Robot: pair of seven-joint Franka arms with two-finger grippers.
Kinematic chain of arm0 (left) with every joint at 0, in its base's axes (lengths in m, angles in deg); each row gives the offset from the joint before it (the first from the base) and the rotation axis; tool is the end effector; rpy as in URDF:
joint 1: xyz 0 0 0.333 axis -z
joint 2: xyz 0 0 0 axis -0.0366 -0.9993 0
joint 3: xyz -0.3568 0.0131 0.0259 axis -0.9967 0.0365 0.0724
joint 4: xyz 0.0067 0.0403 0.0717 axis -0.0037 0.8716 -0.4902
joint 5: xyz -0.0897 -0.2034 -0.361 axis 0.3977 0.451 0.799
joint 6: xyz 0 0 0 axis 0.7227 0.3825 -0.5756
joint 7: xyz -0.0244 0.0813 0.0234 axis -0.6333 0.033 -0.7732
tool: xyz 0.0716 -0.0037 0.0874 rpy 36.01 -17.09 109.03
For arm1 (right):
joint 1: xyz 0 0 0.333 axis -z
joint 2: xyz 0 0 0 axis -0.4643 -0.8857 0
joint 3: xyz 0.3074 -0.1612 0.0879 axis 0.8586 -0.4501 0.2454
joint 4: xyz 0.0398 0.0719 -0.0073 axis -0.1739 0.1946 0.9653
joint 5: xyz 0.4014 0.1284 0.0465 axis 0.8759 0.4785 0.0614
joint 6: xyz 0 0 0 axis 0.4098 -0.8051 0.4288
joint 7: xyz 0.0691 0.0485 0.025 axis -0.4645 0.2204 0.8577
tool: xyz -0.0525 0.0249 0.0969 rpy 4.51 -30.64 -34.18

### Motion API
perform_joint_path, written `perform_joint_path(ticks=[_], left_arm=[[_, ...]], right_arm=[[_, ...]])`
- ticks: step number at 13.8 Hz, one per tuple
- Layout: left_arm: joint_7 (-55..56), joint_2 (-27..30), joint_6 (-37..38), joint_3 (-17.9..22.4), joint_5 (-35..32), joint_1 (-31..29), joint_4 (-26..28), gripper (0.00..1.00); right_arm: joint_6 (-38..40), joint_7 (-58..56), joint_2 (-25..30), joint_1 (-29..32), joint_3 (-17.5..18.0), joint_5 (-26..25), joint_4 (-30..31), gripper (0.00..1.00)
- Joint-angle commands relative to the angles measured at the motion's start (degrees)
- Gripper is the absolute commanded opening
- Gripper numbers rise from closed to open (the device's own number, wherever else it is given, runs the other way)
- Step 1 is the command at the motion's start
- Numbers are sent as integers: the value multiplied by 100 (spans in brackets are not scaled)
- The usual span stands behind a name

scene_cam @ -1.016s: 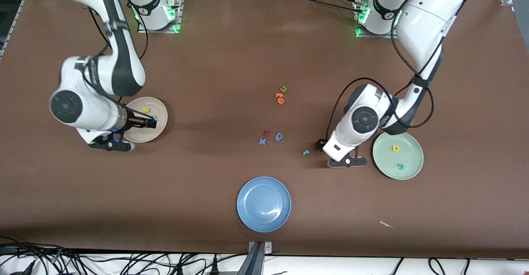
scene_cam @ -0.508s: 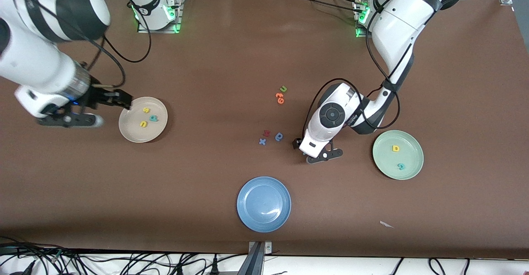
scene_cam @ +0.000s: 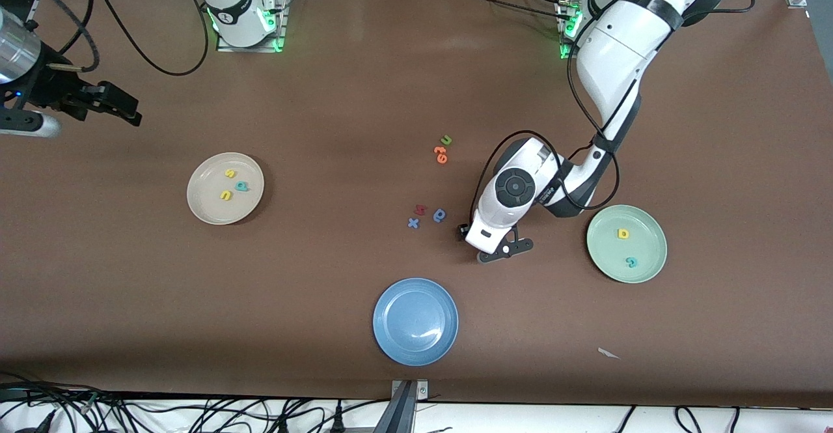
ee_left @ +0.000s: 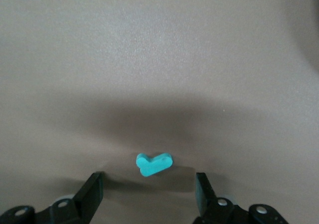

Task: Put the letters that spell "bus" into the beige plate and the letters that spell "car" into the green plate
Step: 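Return the right gripper to rest while the left gripper reaches the teal t, then grasp the teal t with the left gripper and lift it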

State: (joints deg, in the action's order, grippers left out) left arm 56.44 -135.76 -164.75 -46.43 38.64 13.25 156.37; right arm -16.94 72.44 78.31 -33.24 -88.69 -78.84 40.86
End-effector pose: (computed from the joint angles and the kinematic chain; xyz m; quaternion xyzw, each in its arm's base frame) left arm 0.6732 -0.3715 0.1693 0.9875 0.1550 -0.0124 0.0246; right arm 0.5712 0.0163 0.6248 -0.9980 0.0589 0.0207 0.0036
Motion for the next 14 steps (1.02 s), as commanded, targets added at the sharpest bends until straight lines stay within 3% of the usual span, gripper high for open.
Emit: perform_joint_path(ticks=[1, 3, 5, 7, 9, 14], left_arm=[[67, -169, 42, 196, 20, 205, -333, 77], [76, -169, 42, 214, 20, 223, -333, 72], [76, -160, 50, 214, 20, 223, -333, 66], [76, -160, 51, 214, 20, 223, -333, 60], [76, -168, 51, 214, 29, 223, -333, 52], [76, -169, 51, 223, 29, 223, -333, 44]], right_arm=[[-168, -46, 214, 319, 401, 70, 143, 100], [-177, 15, 240, 654, 893, 18, 150, 100], [-186, 95, 276, 637, 887, 9, 159, 100], [-169, 86, 293, 619, 782, 0, 203, 100], [-195, 7, 258, 410, 379, 9, 230, 100], [-177, -99, 179, 373, 315, 0, 168, 100]])
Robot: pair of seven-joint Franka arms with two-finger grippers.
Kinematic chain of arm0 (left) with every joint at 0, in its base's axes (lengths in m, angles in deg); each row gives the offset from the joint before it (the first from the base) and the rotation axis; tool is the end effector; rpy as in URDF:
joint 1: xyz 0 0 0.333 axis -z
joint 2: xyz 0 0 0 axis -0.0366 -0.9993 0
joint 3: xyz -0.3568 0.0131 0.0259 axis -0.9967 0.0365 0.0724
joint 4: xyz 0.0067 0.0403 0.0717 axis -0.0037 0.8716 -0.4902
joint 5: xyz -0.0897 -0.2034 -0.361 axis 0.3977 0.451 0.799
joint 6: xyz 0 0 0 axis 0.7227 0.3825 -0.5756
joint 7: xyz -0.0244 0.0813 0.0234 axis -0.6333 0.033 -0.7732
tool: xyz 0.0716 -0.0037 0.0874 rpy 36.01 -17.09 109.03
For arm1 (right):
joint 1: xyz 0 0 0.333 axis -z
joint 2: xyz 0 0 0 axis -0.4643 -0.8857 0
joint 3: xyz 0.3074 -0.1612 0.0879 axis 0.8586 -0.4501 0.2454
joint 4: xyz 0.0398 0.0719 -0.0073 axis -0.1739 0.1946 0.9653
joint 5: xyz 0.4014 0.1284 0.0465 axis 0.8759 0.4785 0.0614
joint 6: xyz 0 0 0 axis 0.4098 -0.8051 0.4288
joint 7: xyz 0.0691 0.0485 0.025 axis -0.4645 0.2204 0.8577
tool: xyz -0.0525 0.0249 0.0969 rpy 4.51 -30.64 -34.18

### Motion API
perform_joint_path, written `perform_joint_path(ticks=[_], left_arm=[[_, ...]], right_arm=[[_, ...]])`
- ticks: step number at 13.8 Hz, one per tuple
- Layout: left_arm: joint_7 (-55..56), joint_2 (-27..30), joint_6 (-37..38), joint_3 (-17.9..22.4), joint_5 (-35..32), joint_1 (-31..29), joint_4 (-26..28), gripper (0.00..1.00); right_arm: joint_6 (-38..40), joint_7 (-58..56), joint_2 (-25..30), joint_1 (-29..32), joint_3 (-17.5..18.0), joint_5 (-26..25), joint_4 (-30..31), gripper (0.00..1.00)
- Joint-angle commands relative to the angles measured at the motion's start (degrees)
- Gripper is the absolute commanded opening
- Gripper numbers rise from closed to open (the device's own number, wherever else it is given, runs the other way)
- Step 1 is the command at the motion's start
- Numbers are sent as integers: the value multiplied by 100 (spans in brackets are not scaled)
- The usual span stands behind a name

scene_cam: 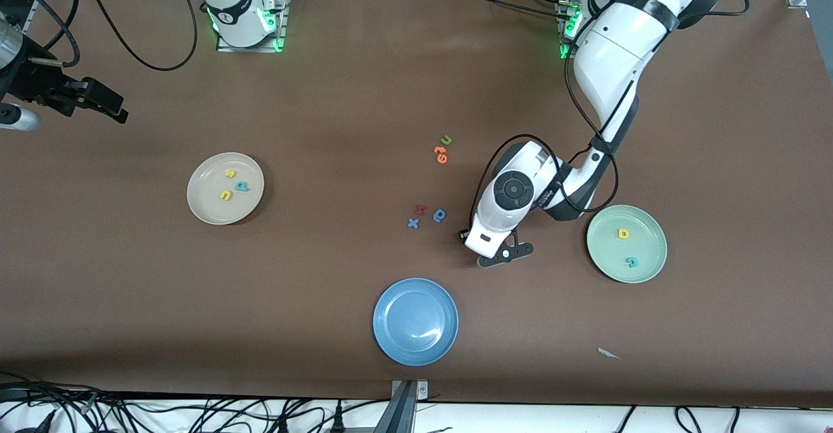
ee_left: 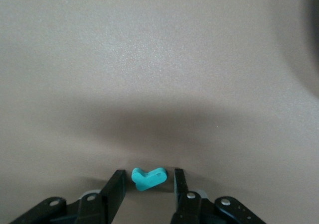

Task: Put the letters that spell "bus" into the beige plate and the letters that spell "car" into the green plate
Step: 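Grasp the teal t with the left gripper and lift it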

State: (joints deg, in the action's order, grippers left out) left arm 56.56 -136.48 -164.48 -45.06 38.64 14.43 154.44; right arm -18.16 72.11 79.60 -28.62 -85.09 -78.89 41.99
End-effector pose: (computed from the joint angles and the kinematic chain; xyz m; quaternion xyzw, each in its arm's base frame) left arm 0.6813 -0.3736 0.1709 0.9874 0.1567 -0.0025 0.0215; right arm 0.5659 0.0067 0.6295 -0.9978 0.0650 0.0084 0.0030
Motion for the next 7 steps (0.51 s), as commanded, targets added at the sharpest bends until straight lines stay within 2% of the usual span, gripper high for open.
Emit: perform_joint_path(ticks=[1, 7], left_arm=[[63, -96, 24, 77, 29, 105, -140, 42], [37, -96, 24, 85, 21, 87, -140, 34]], right_arm=[[-72, -66, -2, -98, -36, -4, 46, 100], [-55, -48, -20, -124, 17, -4, 2, 100]])
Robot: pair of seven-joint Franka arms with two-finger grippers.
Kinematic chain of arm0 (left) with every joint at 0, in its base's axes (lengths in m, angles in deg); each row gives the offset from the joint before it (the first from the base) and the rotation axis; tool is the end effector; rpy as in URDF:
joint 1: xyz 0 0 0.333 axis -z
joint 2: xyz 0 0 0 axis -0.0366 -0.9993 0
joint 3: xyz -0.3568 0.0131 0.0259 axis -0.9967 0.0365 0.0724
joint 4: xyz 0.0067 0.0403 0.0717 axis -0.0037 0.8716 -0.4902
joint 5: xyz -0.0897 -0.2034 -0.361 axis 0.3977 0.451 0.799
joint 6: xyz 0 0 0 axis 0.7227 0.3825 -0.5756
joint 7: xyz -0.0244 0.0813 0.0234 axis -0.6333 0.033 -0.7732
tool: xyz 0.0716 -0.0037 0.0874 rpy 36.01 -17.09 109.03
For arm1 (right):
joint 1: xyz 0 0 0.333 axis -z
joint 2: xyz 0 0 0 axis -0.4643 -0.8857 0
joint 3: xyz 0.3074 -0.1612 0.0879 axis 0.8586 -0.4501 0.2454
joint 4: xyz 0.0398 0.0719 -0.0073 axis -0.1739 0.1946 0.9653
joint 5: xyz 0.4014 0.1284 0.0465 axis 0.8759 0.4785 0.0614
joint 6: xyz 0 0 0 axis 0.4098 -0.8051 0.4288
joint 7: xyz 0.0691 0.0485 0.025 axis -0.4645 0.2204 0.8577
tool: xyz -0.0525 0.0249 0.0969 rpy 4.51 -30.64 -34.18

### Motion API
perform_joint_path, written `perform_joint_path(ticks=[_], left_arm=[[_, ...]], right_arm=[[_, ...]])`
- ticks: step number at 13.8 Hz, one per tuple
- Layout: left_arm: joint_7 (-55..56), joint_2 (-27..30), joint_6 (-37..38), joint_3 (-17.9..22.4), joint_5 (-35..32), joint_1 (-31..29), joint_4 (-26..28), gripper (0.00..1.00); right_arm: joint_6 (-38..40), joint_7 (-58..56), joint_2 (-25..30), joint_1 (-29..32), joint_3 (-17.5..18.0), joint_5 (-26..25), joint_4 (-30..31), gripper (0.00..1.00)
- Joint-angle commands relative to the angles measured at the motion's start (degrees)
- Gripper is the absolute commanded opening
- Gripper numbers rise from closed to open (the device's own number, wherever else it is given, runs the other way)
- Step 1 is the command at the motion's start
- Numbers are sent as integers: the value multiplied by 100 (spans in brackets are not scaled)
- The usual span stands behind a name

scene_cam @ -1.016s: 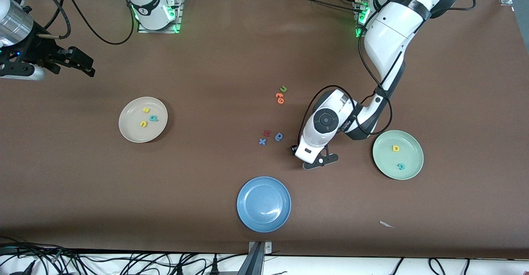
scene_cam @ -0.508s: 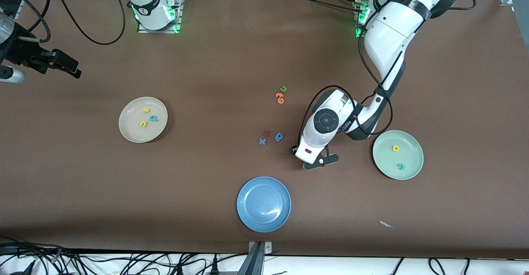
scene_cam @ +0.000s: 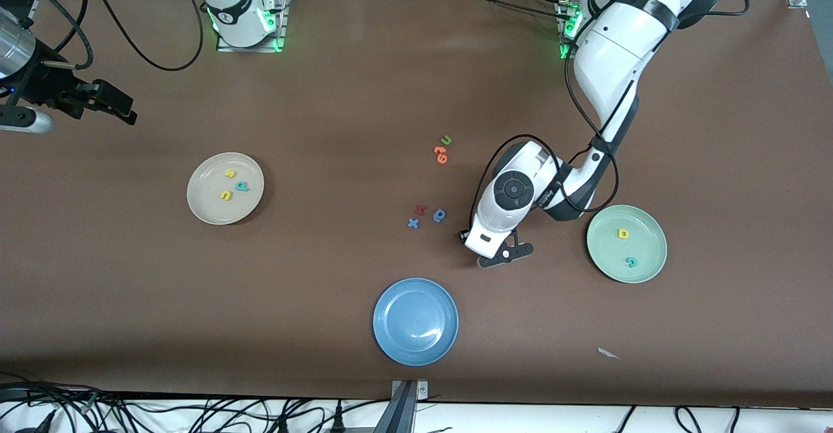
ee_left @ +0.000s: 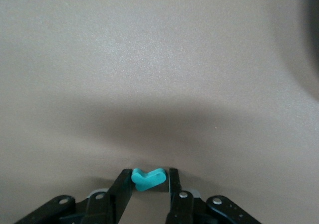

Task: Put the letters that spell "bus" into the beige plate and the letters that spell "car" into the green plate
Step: 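Grasp the teal t with the left gripper and lift it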

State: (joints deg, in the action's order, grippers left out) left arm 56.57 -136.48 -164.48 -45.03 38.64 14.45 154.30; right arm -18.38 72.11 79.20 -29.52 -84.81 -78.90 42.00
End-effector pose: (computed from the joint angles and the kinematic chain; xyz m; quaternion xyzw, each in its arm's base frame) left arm 0.6821 -0.3737 0.1720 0.9873 0.1570 -0.0014 0.0220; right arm 0.5681 0.0185 0.6257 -0.9984 0.0547 0.0101 0.0025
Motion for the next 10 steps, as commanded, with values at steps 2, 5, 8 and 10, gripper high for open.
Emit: perform_joint_path(ticks=[2, 5, 8, 10], left_arm=[[28, -96, 23, 82, 12, 85, -126, 31], [19, -96, 23, 82, 12, 76, -126, 25], [-34, -53, 50, 82, 12, 24, -135, 24], [-296, 70, 286, 91, -6, -169, -257, 23]], right_arm=[[-33, -57, 19, -34, 16, -12, 2, 100], [-24, -57, 19, -34, 16, -12, 2, 100], [-15, -57, 19, -34, 16, -12, 2, 100], [-15, -57, 19, -34, 16, -12, 2, 100]])
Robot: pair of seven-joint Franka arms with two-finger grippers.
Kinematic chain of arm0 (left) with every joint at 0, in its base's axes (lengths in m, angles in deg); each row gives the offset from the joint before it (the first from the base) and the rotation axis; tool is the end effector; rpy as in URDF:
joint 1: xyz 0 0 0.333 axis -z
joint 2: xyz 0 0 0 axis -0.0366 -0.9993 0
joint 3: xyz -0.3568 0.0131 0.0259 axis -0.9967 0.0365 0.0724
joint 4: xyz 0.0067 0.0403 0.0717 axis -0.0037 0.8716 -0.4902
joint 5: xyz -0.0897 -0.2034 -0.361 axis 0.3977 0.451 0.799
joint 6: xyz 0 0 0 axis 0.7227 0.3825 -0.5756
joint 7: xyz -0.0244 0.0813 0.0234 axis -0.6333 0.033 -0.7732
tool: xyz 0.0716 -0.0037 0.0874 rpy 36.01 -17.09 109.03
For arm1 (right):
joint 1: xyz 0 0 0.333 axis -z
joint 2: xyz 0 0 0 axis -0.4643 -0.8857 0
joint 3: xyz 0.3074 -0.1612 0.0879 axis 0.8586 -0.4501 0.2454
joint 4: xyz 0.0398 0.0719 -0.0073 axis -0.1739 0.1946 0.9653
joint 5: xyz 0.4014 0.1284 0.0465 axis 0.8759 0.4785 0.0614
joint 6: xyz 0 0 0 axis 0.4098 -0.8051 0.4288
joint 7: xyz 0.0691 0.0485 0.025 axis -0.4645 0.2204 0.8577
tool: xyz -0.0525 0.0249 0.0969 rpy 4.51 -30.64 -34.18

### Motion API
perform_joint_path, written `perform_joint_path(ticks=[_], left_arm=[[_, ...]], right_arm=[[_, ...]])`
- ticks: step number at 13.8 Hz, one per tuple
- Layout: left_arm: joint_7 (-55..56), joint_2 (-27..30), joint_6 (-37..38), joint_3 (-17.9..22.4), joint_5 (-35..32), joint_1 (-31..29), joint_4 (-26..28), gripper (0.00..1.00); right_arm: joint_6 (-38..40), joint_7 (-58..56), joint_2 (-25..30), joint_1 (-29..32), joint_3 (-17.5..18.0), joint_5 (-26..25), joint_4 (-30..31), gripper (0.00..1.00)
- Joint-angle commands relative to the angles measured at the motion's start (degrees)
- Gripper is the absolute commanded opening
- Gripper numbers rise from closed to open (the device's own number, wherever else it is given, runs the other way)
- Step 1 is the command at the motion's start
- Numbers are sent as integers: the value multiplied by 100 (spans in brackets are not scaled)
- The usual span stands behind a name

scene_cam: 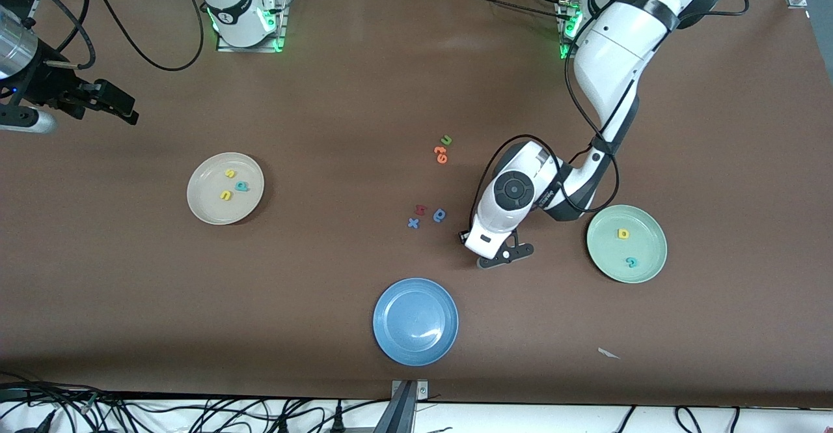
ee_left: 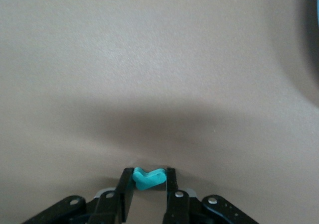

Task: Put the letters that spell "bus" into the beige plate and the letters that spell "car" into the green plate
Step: 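Grasp the teal t with the left gripper and lift it, then carry the teal t to the green plate and release it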

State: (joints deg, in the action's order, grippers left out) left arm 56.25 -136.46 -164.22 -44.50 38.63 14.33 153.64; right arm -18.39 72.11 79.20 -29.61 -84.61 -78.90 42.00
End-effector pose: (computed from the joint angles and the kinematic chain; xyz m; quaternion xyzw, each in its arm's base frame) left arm 0.6889 -0.3676 0.1758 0.9870 0.1591 0.0035 0.0205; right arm 0.5680 0.0214 0.6258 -0.9986 0.0522 0.0100 0.0024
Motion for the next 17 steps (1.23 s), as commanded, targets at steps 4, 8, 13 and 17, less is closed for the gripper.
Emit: perform_joint_path(ticks=[4, 8, 13, 17], left_arm=[[-1422, 305, 1200, -31, 56, -727, -482, 23], [-3013, 552, 1798, -23, 21, -1430, -394, 23], [-4991, 711, 2730, 4, -6, -2248, -324, 24], [-5853, 755, 2775, 30, -154, -2539, -157, 68]], right_arm=[[-5, -57, 19, -26, -4, -21, 1, 100], [-5, -57, 19, -26, -4, -21, 1, 100], [4, -48, 19, -17, -4, -21, 1, 100], [4, -57, 19, -26, -4, -12, 1, 100]])
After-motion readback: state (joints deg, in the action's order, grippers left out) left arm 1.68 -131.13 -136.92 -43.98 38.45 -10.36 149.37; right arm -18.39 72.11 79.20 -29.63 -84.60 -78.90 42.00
